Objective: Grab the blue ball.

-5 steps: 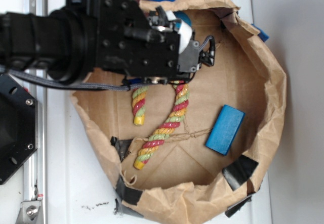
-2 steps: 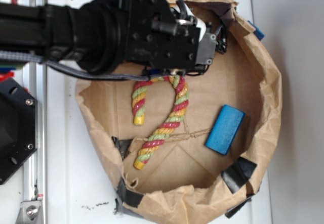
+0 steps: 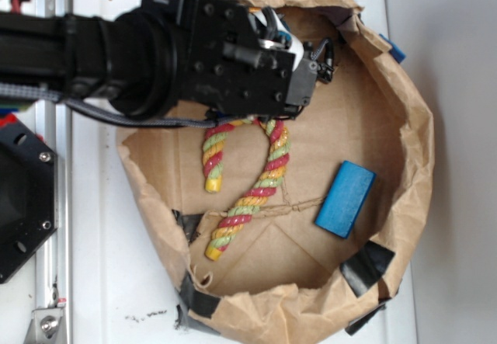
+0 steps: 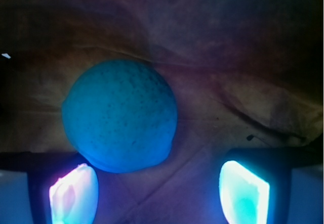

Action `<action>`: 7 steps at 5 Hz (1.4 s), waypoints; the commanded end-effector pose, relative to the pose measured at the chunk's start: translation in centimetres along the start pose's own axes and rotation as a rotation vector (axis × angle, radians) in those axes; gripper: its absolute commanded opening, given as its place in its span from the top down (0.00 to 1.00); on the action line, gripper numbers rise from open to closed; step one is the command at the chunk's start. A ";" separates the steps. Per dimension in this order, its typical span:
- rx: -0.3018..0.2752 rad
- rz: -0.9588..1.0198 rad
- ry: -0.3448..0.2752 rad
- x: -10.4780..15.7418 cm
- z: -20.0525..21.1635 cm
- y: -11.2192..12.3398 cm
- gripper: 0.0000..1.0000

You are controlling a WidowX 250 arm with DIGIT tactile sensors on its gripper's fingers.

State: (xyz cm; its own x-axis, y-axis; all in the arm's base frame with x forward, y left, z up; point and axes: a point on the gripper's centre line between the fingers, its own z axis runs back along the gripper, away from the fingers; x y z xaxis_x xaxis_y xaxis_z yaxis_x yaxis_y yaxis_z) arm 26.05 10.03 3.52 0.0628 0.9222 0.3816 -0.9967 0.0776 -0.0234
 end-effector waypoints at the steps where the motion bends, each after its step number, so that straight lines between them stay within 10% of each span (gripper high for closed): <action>1: -0.044 0.048 -0.019 0.6 1.0 0.9 0.00; 7: -0.128 0.039 0.070 0.4 2.3 -2.1 0.00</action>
State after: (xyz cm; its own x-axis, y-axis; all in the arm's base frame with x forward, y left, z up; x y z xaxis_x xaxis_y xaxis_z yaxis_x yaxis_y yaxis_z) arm 28.27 8.91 4.50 0.0540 0.9512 0.3037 -0.9906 0.0892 -0.1035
